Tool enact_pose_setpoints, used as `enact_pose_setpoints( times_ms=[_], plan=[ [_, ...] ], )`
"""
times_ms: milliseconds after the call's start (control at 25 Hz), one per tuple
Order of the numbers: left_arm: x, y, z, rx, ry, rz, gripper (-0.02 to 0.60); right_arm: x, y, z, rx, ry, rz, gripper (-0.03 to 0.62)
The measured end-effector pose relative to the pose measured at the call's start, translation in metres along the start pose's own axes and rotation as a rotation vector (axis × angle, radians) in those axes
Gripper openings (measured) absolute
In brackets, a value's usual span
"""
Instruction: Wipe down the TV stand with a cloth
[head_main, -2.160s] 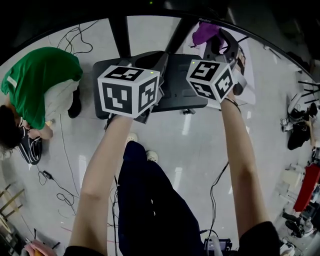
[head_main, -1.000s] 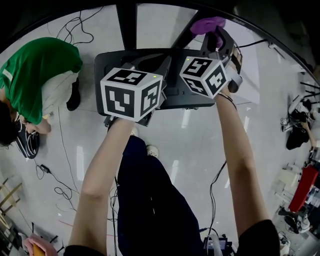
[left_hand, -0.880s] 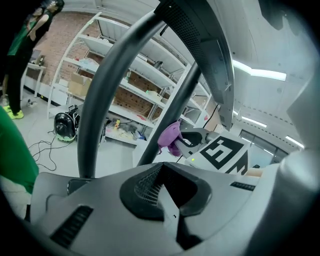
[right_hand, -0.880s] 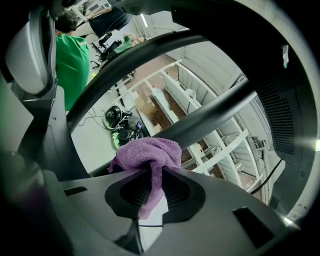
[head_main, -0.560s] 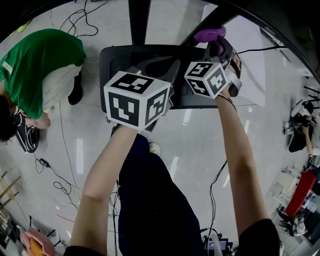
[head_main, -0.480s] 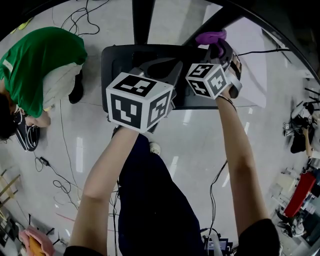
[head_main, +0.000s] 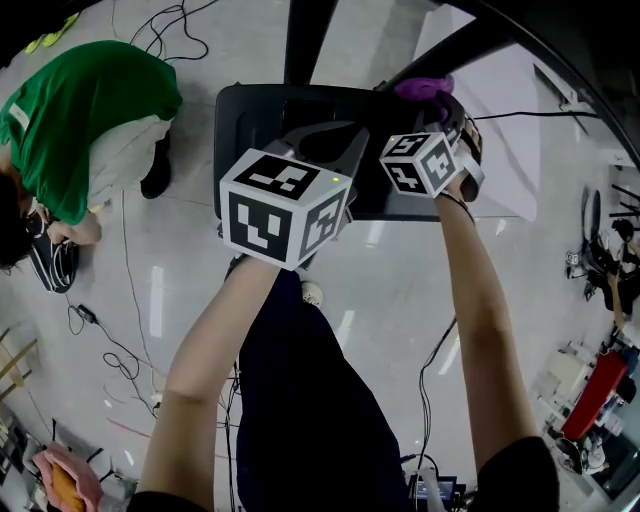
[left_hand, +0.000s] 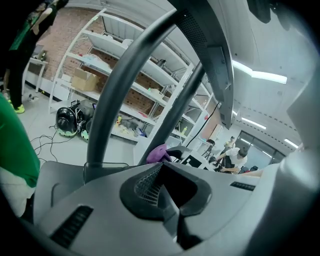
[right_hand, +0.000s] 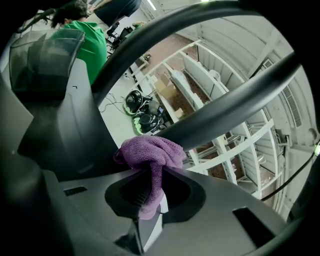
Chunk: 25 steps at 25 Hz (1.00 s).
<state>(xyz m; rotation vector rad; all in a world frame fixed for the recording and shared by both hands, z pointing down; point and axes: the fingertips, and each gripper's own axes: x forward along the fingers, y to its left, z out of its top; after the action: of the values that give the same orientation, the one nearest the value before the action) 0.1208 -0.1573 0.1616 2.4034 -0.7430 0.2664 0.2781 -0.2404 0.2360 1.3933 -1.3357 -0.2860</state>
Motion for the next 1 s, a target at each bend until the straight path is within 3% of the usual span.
enact_pose_setpoints(
  times_ms=[400,680,800,1000],
  plan=[
    [-0.015,0.005,-0.011,-0.022,-0.009,0.037,0.006,-0.023,0.001,-0.005,0.064,-0.012,0.030,0.069],
    [-0.052,0.009,-0.032,-0.066,-0.034,0.097,0.006,-0.086,0.011,0.008,0.159,-0.106,0.086,0.069],
    [-0.070,0.009,-0.047,-0.090,-0.036,0.127,0.006,-0.122,0.018,0.021,0.214,-0.166,0.145,0.069],
    [-0.101,0.012,-0.071,-0.138,-0.029,0.187,0.006,-0.176,0.052,0.044,0.407,-0.227,0.313,0.069]
  ],
)
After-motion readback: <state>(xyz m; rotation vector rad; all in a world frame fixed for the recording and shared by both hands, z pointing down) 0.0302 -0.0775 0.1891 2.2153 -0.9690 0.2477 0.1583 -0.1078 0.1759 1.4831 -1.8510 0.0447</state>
